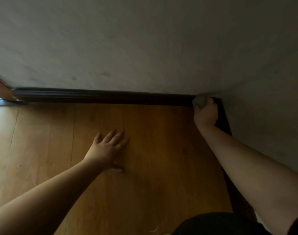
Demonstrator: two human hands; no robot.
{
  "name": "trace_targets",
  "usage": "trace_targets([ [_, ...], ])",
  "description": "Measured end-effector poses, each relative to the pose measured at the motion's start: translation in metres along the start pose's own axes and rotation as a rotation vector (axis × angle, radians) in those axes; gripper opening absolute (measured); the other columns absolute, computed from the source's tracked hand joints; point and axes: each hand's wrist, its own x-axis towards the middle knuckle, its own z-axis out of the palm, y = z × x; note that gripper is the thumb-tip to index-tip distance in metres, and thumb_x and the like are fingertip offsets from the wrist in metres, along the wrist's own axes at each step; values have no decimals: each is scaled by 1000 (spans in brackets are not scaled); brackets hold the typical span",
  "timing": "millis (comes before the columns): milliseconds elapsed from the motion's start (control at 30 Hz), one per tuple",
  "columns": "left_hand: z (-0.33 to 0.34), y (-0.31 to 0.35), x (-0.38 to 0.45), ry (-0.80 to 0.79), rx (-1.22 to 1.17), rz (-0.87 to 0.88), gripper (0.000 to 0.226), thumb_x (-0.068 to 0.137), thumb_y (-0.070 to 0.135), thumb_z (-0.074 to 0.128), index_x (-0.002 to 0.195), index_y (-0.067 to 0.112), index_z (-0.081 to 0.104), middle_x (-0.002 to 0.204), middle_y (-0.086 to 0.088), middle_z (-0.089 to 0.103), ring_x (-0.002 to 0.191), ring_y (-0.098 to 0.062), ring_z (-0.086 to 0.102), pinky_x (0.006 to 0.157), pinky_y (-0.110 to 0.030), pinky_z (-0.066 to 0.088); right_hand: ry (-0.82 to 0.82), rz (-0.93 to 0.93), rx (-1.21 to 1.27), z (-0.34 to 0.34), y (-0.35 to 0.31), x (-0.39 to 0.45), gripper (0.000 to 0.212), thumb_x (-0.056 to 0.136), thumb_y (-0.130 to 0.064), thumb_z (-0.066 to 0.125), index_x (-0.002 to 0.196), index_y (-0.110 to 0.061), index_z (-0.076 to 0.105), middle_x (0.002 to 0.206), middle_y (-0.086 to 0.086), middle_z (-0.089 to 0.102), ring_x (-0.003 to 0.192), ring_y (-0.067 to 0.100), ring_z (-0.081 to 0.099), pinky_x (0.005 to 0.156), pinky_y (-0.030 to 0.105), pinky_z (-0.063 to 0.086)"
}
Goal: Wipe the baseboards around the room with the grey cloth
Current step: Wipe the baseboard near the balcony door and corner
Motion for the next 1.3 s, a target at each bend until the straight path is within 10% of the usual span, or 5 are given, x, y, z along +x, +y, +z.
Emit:
trace_targets([
  [367, 12, -36, -40, 55, 5, -75, 120, 76, 83, 50, 145, 33, -34, 158, 0, -32, 150, -25, -20, 121, -58, 0, -175, -127, 165, 66, -116, -94, 40, 92, -32, 65, 125, -16, 48, 127, 6, 46, 91, 20, 57, 66, 28, 43],
  [1300, 43, -117, -158, 29, -240, -516, 112, 83, 66, 62, 158, 27, -11, 166, -3, -14, 153, -25, -7, 124, -47, 14, -453, -897, 53, 207, -343, -269, 40, 94, -29, 61, 127, -9, 51, 130, 14, 45, 116, 32, 52, 93, 40, 46],
])
